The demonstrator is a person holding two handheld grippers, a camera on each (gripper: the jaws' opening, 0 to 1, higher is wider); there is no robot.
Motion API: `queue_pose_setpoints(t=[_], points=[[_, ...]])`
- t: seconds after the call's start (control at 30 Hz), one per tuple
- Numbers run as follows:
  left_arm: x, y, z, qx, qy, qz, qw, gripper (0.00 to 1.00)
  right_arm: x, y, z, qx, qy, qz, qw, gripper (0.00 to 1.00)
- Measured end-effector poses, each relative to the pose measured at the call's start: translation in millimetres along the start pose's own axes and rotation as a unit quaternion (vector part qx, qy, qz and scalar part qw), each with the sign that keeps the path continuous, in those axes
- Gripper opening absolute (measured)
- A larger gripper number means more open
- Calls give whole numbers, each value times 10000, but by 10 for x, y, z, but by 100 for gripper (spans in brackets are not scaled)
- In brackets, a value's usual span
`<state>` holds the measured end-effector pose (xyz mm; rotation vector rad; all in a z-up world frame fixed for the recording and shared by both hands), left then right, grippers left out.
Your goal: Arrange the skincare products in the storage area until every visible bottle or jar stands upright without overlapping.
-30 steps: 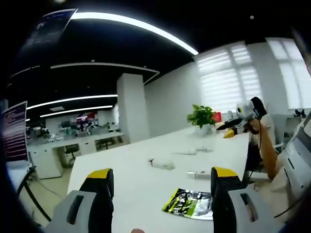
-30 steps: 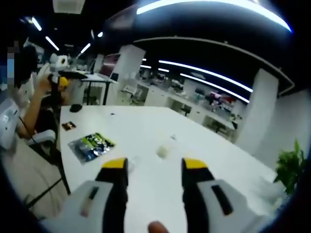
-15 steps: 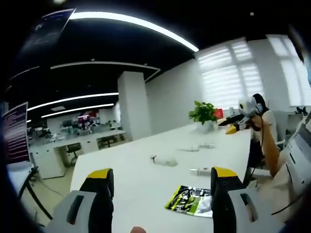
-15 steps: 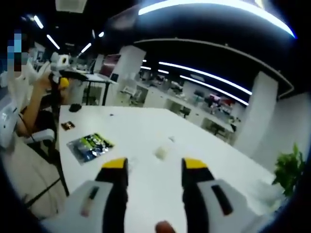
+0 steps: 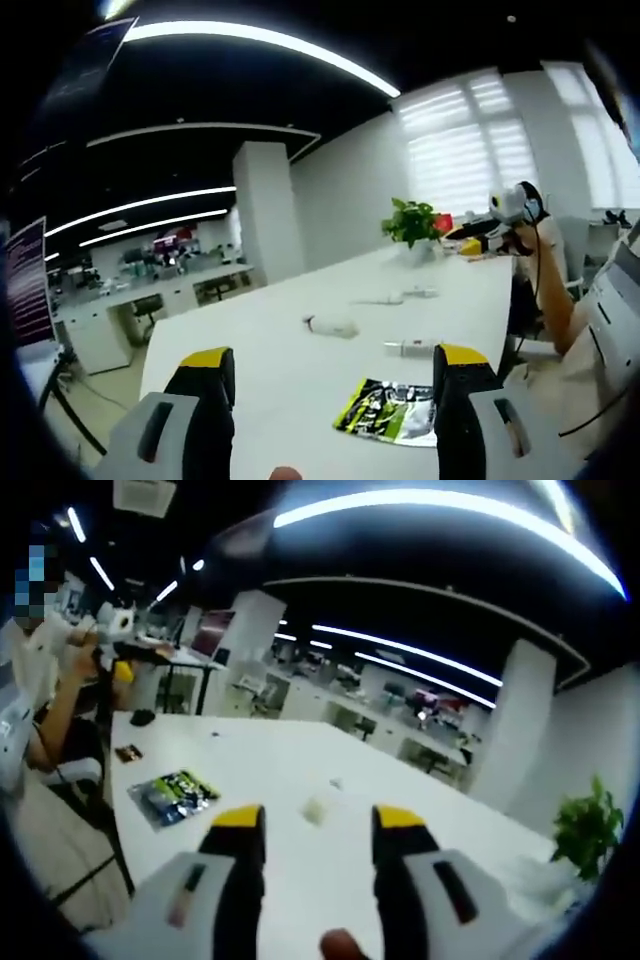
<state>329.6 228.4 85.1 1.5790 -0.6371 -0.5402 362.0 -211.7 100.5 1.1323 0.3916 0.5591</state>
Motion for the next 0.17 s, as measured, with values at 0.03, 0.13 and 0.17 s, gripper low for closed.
queue_pose_setpoints(t=[0.03, 0.13, 0.17], points=[[0, -1, -2, 14, 6, -11, 10000, 84, 3, 2, -7, -4, 18, 0, 10000, 42], [-8, 1, -5, 16, 2, -14, 10000, 84, 11, 18, -28, -3, 52, 37, 10000, 42], [-10, 6, -13, 12, 13, -2, 10000, 83, 15, 23, -36, -6, 79, 55, 10000, 41]])
Point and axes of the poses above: the point that each gripper's makers call its tool centre point, and the gripper's own axes: x roughly forward along the fingers, z roughly to its right, y roughly out of its top, the point moved 6 cm from there along -x, roughly backward along the fingers, and after that the axes turned 10 degrees about z, right-handed, at the moved point
